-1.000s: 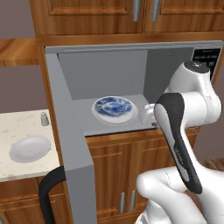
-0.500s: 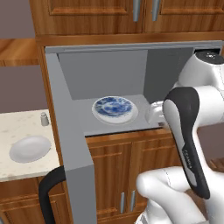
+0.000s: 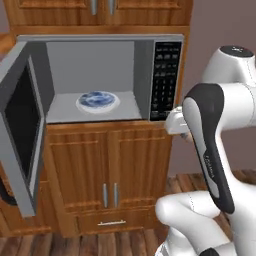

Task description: Pick the egg from the microwave and place it on plate located on the counter.

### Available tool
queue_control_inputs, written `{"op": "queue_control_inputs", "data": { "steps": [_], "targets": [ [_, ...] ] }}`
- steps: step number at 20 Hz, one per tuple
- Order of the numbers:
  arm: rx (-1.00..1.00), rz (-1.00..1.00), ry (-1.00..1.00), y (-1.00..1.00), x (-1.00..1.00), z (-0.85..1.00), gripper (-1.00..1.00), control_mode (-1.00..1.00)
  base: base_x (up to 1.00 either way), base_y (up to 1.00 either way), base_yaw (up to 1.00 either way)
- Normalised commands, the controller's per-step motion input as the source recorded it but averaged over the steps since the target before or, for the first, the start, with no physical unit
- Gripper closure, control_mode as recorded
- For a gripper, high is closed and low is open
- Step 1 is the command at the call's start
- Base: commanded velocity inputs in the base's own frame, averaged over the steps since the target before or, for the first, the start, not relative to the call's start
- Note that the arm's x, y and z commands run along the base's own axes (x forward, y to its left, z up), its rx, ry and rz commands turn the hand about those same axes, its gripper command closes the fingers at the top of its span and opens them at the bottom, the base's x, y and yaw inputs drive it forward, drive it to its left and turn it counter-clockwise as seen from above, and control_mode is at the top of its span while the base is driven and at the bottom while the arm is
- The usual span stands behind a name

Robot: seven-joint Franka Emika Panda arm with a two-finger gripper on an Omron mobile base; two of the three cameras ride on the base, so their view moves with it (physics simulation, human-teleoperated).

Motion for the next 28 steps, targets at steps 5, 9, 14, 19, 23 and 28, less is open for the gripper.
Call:
{"op": "queue_control_inputs", "data": {
  "steps": [5, 9, 14, 19, 23, 28],
  "targets": [
    [0.0, 0.0, 0.0, 0.0, 0.0, 0.0, 1.0, 1.0, -0.95, -0.65, 0.81],
    [0.0, 0.0, 0.0, 0.0, 0.0, 0.0, 1.0, 1.0, -0.58, -0.36, 0.96],
    [0.0, 0.0, 0.0, 0.0, 0.0, 0.0, 1.0, 1.0, -0.14, -0.02, 1.0],
    [0.0, 0.0, 0.0, 0.0, 0.0, 0.0, 1.0, 1.0, -0.08, 0.0, 1.0],
    [0.0, 0.0, 0.0, 0.0, 0.0, 0.0, 1.0, 1.0, 0.07, 0.0, 1.0],
    [0.0, 0.0, 0.0, 0.0, 0.0, 0.0, 1.0, 1.0, 0.91, -0.02, 0.51]
  ]
}}
